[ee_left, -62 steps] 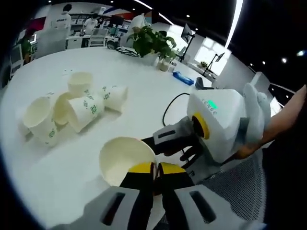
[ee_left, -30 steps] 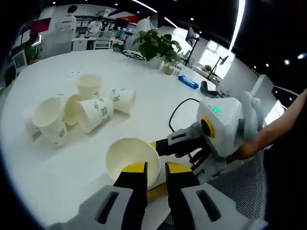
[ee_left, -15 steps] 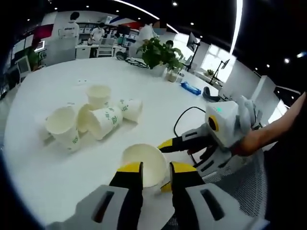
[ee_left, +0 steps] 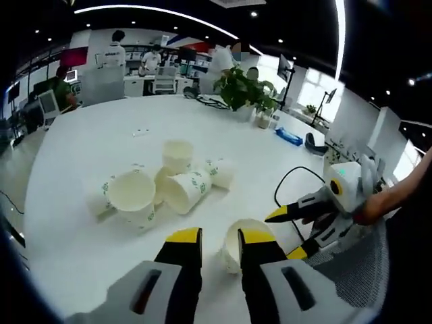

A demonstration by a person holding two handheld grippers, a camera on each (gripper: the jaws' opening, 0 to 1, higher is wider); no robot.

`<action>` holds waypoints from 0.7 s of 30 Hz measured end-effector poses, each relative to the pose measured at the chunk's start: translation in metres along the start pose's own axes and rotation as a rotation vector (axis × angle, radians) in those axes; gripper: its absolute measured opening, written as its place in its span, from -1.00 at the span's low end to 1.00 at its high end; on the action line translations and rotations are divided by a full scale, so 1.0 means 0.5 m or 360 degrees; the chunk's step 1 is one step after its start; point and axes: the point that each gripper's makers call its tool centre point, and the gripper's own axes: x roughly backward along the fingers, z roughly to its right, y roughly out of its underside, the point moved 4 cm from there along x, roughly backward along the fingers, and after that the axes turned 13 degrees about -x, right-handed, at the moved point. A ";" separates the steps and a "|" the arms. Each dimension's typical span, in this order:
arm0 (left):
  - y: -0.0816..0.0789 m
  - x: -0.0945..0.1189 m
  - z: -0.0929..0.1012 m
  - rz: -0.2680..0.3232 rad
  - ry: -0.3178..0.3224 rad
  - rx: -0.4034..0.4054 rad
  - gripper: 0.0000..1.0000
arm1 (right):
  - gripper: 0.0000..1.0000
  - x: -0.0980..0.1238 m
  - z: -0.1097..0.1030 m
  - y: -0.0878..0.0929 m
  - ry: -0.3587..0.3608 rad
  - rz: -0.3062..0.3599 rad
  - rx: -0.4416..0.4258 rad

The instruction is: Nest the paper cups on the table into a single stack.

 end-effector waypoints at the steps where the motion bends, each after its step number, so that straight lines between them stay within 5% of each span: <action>1: -0.004 0.002 -0.011 0.0005 -0.0031 -0.0003 -0.61 | 0.10 0.001 0.000 -0.001 0.0003 0.0004 -0.0001; 12: -0.021 -0.026 -0.104 -0.0004 -0.0214 0.0016 -0.59 | 0.09 0.009 0.009 0.001 0.0029 0.0010 -0.0018; 21: -0.013 -0.069 -0.138 -0.0078 -0.0220 -0.0010 -0.60 | 0.08 0.036 0.025 -0.014 0.0069 0.0076 -0.0101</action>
